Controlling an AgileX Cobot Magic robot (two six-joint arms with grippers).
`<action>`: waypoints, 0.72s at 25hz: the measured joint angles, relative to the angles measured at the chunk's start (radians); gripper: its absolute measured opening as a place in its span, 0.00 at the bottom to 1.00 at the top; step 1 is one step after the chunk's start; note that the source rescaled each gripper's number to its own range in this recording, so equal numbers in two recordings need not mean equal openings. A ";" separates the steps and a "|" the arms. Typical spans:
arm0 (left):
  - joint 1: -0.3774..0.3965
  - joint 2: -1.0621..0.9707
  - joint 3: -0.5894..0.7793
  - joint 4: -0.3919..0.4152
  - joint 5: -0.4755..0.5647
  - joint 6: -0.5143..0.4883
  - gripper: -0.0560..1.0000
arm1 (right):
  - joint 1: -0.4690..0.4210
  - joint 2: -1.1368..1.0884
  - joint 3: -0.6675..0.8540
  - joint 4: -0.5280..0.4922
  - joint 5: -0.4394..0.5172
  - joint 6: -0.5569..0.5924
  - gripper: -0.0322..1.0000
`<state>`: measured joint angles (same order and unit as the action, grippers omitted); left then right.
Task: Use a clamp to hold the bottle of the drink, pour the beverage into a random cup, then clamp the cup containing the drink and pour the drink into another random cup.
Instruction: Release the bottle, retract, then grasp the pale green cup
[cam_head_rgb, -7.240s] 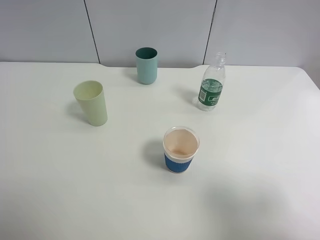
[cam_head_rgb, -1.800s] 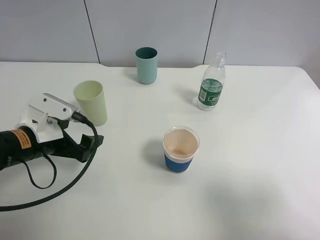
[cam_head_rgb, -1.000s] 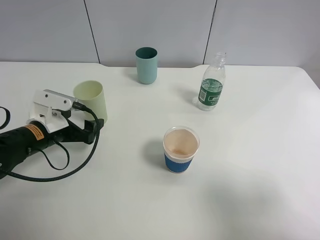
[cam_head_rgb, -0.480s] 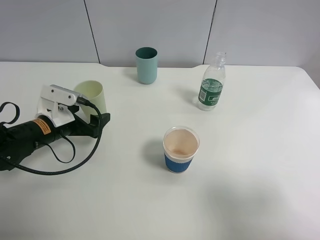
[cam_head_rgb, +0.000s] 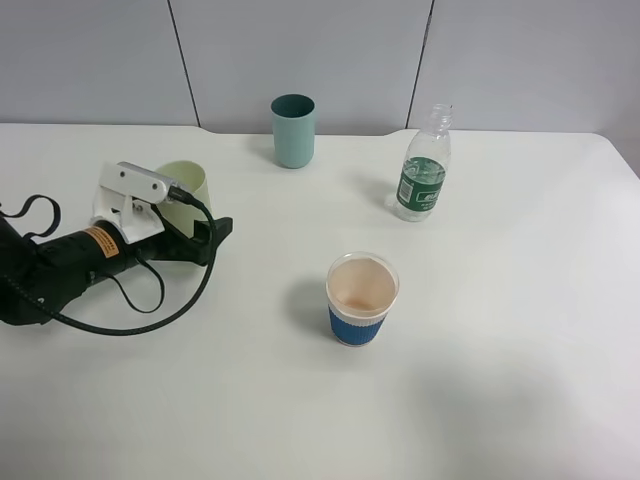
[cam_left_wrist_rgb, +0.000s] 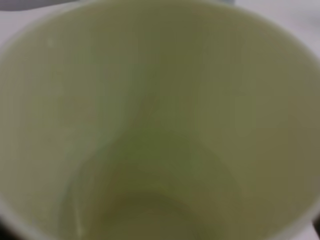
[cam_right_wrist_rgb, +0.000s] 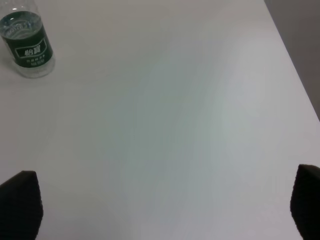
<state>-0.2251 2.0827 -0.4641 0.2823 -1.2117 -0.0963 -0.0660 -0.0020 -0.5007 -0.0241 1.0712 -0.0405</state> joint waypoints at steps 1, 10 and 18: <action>0.000 0.008 -0.010 0.007 0.000 -0.014 1.00 | 0.000 0.000 0.000 0.000 0.000 0.000 1.00; 0.004 0.023 -0.020 0.014 0.000 -0.047 0.05 | 0.000 0.000 0.000 0.000 0.000 0.000 1.00; 0.004 0.023 -0.020 0.017 0.000 -0.047 0.08 | 0.000 0.000 0.000 0.000 0.000 0.000 1.00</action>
<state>-0.2209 2.1052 -0.4839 0.2994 -1.2114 -0.1430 -0.0660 -0.0020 -0.5007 -0.0241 1.0712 -0.0405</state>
